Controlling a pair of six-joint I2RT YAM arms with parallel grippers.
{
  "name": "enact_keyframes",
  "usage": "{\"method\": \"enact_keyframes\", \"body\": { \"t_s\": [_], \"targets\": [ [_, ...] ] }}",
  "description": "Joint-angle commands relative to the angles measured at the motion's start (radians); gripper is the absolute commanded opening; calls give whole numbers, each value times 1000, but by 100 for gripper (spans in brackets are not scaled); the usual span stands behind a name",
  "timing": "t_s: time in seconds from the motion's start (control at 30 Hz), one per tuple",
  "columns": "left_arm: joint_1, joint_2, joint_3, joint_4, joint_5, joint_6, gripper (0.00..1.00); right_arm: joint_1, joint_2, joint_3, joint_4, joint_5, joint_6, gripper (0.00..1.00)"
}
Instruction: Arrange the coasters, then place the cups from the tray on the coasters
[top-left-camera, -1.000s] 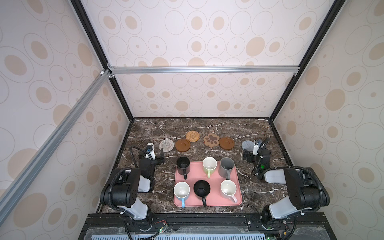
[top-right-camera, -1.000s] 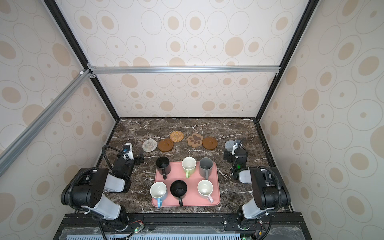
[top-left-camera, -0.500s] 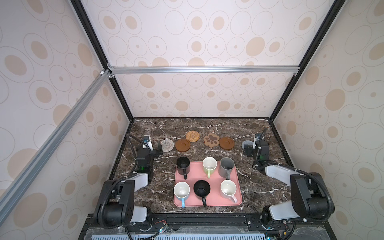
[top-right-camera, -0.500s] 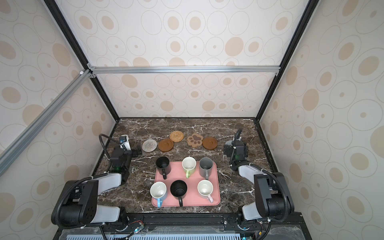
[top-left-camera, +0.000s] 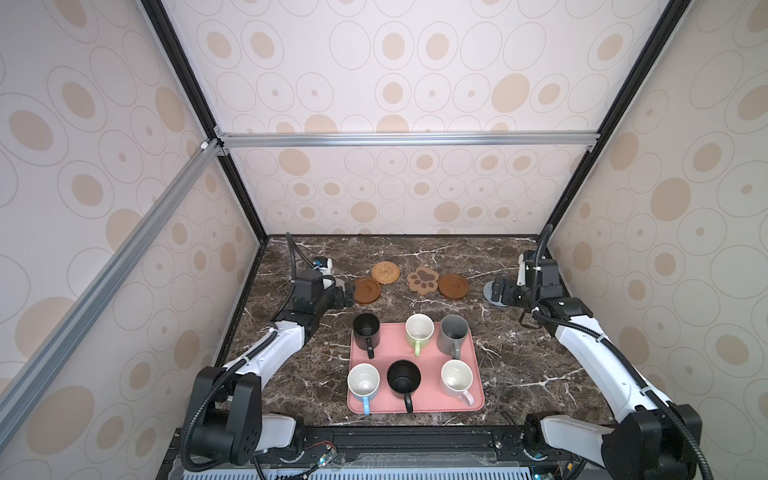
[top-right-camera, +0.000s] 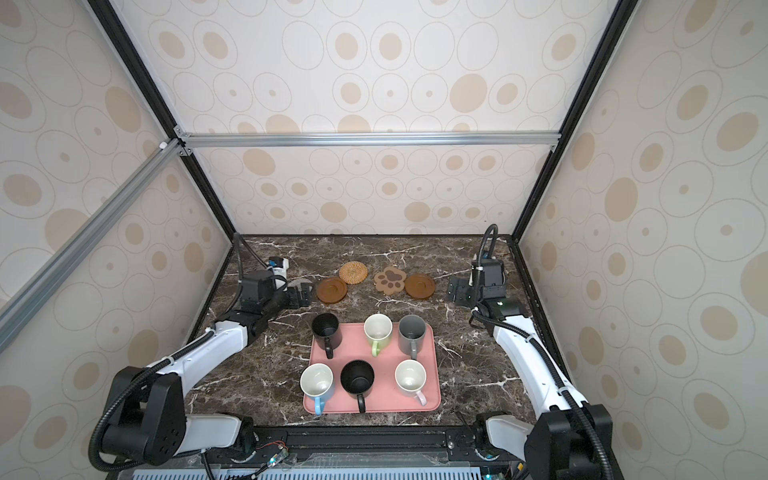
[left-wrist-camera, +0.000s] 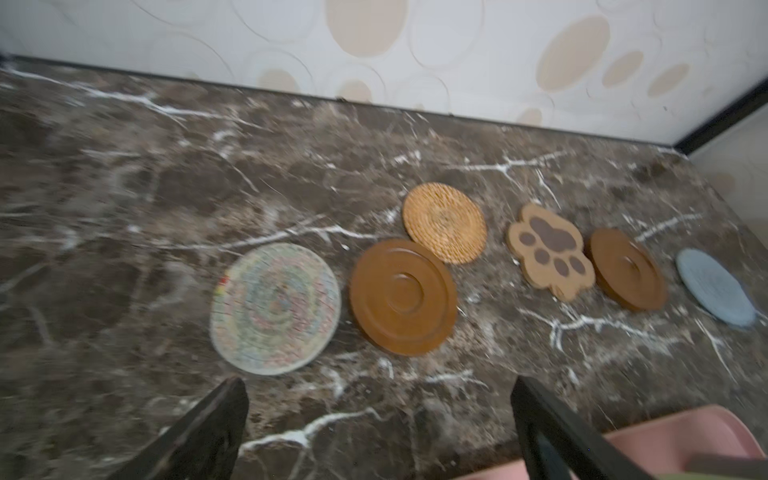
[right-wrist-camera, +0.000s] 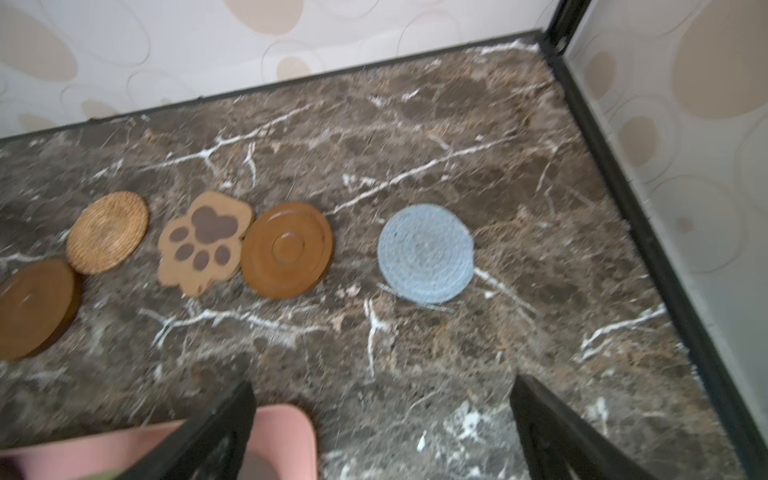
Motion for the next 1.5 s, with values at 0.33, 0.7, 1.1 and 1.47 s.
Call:
{"method": "enact_keyframes", "body": {
  "t_s": [0.33,0.7,1.1,1.47],
  "targets": [
    [-166,355,356,-184,65,14,100,7,-75,-25,-174,-268,124,100],
    [-204,663,703,-291,103,54,100,13,-116,-39,-191,-369,184,100],
    [-210,940,1047,-380,97,24,100,15,-145,-2,-279,-372,157,100],
    [-206,1162,1383,-642,-32,66,100,18,-133,-7,-289,-371,174,100]
  ]
}}
